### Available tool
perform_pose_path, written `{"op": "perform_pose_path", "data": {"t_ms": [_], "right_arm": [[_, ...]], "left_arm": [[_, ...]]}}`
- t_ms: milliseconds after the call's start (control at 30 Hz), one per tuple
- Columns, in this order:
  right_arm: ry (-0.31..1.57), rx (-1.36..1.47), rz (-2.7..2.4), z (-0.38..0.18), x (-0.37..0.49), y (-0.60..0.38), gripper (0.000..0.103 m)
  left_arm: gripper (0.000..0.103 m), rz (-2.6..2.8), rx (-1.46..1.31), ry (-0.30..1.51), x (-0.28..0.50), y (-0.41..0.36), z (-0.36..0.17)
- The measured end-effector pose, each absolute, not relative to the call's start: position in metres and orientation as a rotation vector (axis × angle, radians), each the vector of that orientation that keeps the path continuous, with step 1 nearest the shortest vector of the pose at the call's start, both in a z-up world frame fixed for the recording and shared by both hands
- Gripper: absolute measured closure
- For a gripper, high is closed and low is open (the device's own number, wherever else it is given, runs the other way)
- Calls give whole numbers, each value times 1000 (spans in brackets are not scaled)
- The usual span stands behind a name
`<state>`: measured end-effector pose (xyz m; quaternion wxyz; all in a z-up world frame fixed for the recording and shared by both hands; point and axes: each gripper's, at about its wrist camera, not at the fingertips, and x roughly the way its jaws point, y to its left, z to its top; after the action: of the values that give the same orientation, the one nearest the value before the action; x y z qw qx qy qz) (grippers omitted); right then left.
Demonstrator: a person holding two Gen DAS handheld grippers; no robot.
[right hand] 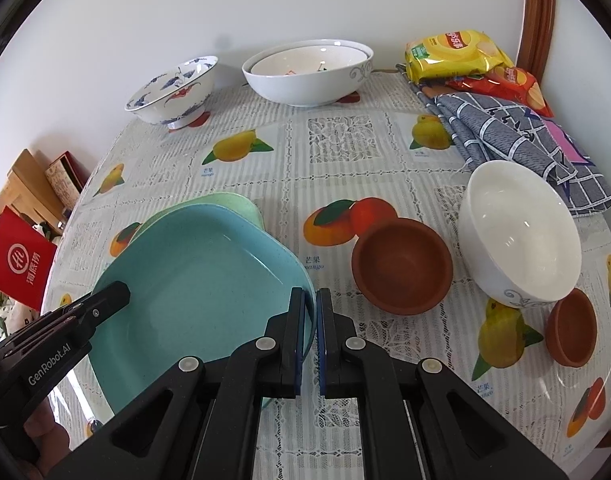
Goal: Organize plates and bowls
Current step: 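Lower the blue plate onto the green plate with both grippers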
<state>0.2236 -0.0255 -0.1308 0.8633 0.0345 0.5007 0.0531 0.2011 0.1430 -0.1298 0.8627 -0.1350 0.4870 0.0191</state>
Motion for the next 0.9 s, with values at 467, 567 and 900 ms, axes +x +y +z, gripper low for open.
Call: {"op": "perform_pose_path", "data": {"t_ms": [467,567,900], "right_arm": [[1051,41,136,-136,240,-13,96],[1053,29,150,-137,241,-9,95],[1092,40,193,-145,244,0,91]], "left_arm": [[91,53,-290,1006,228,156,-134],[90,58,-296,1004,232,160,-135],[86,57,-290,980,247,166,-134]]}}
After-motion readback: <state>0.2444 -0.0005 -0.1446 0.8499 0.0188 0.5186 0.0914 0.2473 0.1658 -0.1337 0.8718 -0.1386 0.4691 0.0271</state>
